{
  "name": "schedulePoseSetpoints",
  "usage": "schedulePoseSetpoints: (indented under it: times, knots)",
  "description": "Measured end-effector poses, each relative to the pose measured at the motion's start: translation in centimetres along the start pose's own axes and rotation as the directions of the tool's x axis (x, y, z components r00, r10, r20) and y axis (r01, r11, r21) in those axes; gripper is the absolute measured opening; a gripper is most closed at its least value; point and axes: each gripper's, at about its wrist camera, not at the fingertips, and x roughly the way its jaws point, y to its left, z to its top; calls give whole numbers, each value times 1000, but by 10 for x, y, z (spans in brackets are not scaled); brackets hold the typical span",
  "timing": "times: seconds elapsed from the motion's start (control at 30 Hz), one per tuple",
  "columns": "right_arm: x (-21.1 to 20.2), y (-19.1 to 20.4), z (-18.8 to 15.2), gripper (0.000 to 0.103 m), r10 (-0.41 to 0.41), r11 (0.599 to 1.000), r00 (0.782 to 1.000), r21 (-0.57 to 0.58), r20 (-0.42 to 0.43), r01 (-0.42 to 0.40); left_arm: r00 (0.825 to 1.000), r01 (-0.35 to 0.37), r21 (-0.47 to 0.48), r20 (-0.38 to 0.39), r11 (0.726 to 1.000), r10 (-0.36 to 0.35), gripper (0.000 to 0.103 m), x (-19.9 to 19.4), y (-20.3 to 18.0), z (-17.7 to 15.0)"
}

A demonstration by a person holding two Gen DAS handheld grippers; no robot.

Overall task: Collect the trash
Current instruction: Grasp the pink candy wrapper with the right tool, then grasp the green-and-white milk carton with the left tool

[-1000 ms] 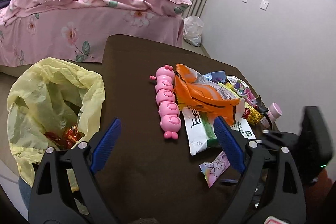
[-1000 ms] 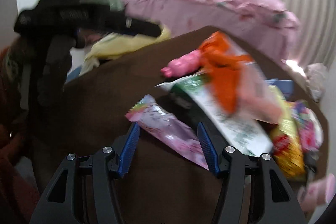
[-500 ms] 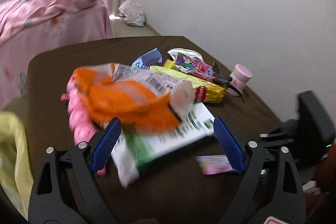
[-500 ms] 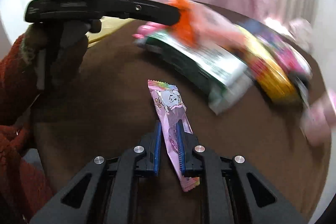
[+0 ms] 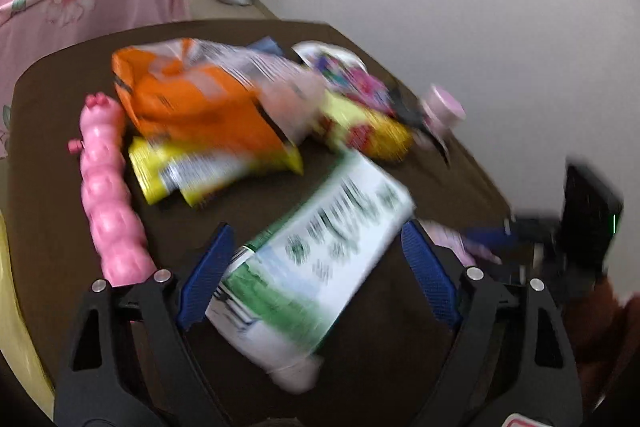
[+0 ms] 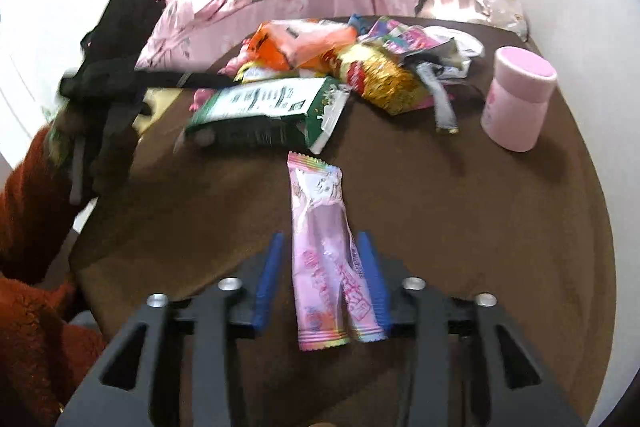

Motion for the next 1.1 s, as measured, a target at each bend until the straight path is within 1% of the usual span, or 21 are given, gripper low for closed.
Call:
schedulePoseSetpoints:
  times: [0.07,0.13,0.17,0.23,0.33,0.4,0.43,0.47,0.5,0.57,0.6,0.63,0.7,0.73,0.8,0.83,0.9,0.97,1.03,1.1]
  knots:
    - [0,-9,8,41,-6,1000,1000,15,16,6,998,-56,56,-40,997,58,81,1,-15,-14]
    - [-5,-10,11,46,-11,1000,999,22,46,10,992,-109,84,-55,991,114,81,2,-26,-21]
    - [-9,-11,10,47,-7,1000,998,21,61,5,990,-126,90,-55,988,131,81,2,-30,-20]
    - [-15,-11,8,50,-8,1000,997,17,81,7,986,-155,101,-45,983,161,81,3,-36,-12]
    - [-22,-11,0,50,-75,997,993,0,94,75,976,-208,120,-40,971,214,79,14,-44,8]
    - [-27,-13,-5,50,-117,993,988,4,100,117,970,-226,150,-59,962,237,76,29,-49,23]
    - [-30,-17,-8,50,-134,991,986,20,96,133,965,-232,169,-82,958,248,75,40,-52,30]
    - [-32,-19,-10,50,-141,990,986,31,93,139,961,-232,183,-107,955,254,71,51,-52,35]
    - [-34,-21,-12,50,-153,988,984,37,95,150,956,-234,193,-130,953,261,63,60,-52,38]
    - [-33,-19,-14,50,-187,982,978,23,97,186,942,-258,184,-171,948,289,53,75,-47,45]
    - [-34,-17,-16,50,-211,977,973,4,96,211,940,-264,160,-180,951,291,51,77,-44,47]
    - [-34,-16,-17,50,-218,976,971,-6,96,220,946,-254,119,-177,960,272,51,74,-40,49]
    - [-35,-13,-21,50,-223,974,970,-22,99,226,964,-217,54,-145,975,223,51,61,-38,50]
    - [-36,-12,-21,50,-223,973,969,-27,104,227,972,-208,37,-104,977,211,51,47,-41,48]
    - [-34,-10,-19,50,-226,973,968,-30,108,230,975,-218,28,-38,976,218,51,27,-49,44]
    - [-34,-8,-18,50,-224,973,968,-32,113,228,973,-232,17,15,973,232,51,12,-55,40]
    - [-33,-2,-14,50,-212,975,969,-42,123,219,961,-260,-3,98,966,259,51,-10,-65,34]
    - [-31,7,-9,50,-209,973,970,-70,127,219,943,-285,-39,169,958,287,51,-33,-71,24]
    - [-30,17,-5,50,-215,968,968,-103,132,229,931,-295,-58,207,954,301,51,-44,-75,17]
    - [-31,25,-5,50,-221,963,966,-127,136,238,929,-300,-57,209,952,305,51,-51,-79,11]
